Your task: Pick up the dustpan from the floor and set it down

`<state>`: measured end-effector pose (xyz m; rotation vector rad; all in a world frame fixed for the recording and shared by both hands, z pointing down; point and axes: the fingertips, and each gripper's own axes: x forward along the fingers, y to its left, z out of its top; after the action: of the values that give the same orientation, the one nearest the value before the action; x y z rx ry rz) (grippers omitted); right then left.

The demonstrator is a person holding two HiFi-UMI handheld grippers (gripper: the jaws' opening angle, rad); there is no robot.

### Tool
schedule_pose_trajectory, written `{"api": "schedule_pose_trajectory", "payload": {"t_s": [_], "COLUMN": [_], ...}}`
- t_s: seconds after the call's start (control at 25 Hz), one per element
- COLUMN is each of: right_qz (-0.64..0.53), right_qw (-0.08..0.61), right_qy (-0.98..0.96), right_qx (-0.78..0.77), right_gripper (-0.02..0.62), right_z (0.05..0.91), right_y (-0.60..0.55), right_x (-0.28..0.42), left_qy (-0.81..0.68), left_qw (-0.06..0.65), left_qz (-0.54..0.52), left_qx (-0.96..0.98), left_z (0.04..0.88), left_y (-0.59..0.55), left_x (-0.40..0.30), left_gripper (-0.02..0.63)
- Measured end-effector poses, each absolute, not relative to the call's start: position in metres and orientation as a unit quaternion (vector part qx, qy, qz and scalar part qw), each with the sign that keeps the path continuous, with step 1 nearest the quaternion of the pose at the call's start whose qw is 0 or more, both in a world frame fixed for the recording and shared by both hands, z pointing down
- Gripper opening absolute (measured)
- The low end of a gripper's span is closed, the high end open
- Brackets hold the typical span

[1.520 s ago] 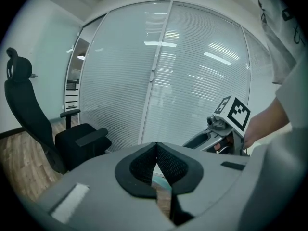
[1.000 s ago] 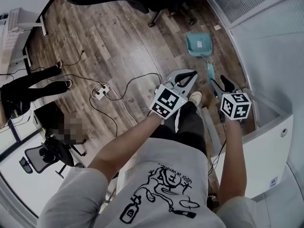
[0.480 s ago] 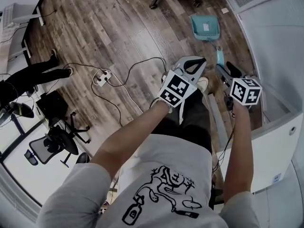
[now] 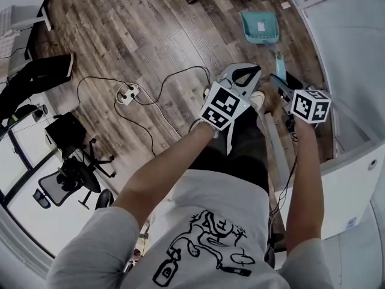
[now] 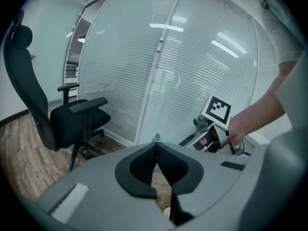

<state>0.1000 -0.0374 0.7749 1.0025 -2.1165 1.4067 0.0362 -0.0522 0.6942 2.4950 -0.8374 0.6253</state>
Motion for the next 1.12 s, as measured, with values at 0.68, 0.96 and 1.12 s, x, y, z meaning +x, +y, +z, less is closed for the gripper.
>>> {"api": "schedule_pose_trajectory", "payload": {"t_s": [0.68, 0.96, 1.12], "right_qz": [0.505, 0.487, 0.479], "right_qw": [0.177, 0.159, 0.151], "right_qy": [-0.777, -0.791, -0.796], "right_qx": [0.331, 0.335, 0.337], "right_gripper": [0.055, 0.052, 0.051], "right_z": [0.768, 0.747, 0.734], "right_y": [-0.047, -0.058, -0.062], "right_x": [0.088, 0.085, 0.086], "left_qy": [-0.303, -0.305, -0.305], "left_qw": [0.214, 0.207, 0.203], "left_qz": [0.231, 0.230, 0.228], "left_qx": [0.899, 0.901, 0.902], "left_z": [0.694, 0.682, 0.673], "left_y": [-0.059, -0.065, -0.067], "left_x": [0.032, 0.027, 0.029], "left_gripper": [-0.006, -0.006, -0.006]}}
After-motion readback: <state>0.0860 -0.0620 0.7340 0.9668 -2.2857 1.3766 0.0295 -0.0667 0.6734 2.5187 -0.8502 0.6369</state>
